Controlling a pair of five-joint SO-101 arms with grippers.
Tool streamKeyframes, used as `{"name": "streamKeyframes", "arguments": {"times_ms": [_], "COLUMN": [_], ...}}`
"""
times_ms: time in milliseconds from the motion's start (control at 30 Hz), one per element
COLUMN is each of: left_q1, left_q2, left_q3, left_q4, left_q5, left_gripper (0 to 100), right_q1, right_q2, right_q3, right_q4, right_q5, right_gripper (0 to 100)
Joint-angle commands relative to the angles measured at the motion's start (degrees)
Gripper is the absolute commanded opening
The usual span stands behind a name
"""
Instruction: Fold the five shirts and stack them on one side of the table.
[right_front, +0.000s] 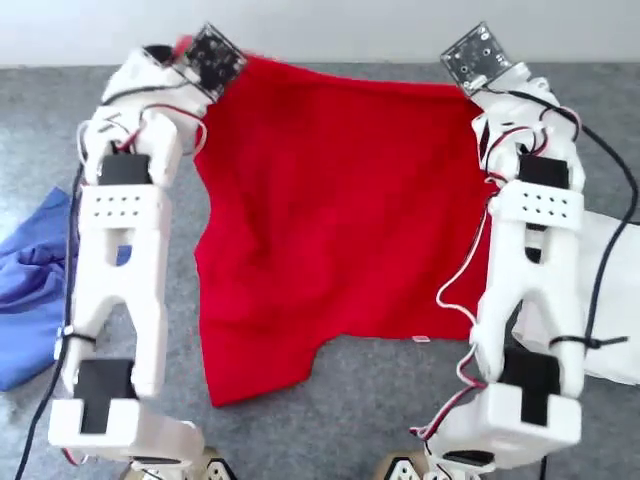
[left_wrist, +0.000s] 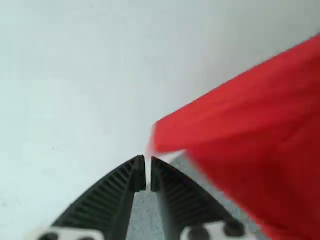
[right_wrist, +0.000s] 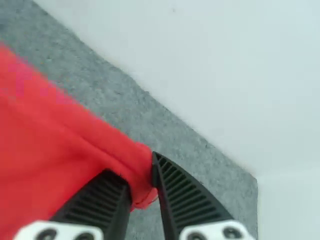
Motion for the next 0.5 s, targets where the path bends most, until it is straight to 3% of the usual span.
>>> {"name": "streamKeyframes", "arguments": {"times_ms": [0,100,200,333,467], "left_q1": [-0.26,-0.18,0.53,1.05,2.2], "left_q2": [4.13,6.59,6.59,5.8,5.71], "left_q3": [-9.54,-11.56,-11.74,-11.74,-11.47], "left_q4": [-1.05,-0.53,5.19,14.42,17.05], "left_q5": [-1.32,-4.84,-7.03,-7.21,-5.71], "left_gripper": [2,2,2,2,2], "right_q1": [-0.84,-2.24,-3.38,-3.91,-3.91], "right_q2": [0.92,1.98,2.07,2.51,2.68], "right_q3": [-0.7,-0.7,-0.7,-0.62,1.14], "right_q4": [-6.55,-8.22,-5.32,0.31,5.67], "right_q5": [-0.35,-0.26,-0.26,-0.26,-0.18], "right_gripper": [0.9,0.9,0.9,0.9,0.9]}}
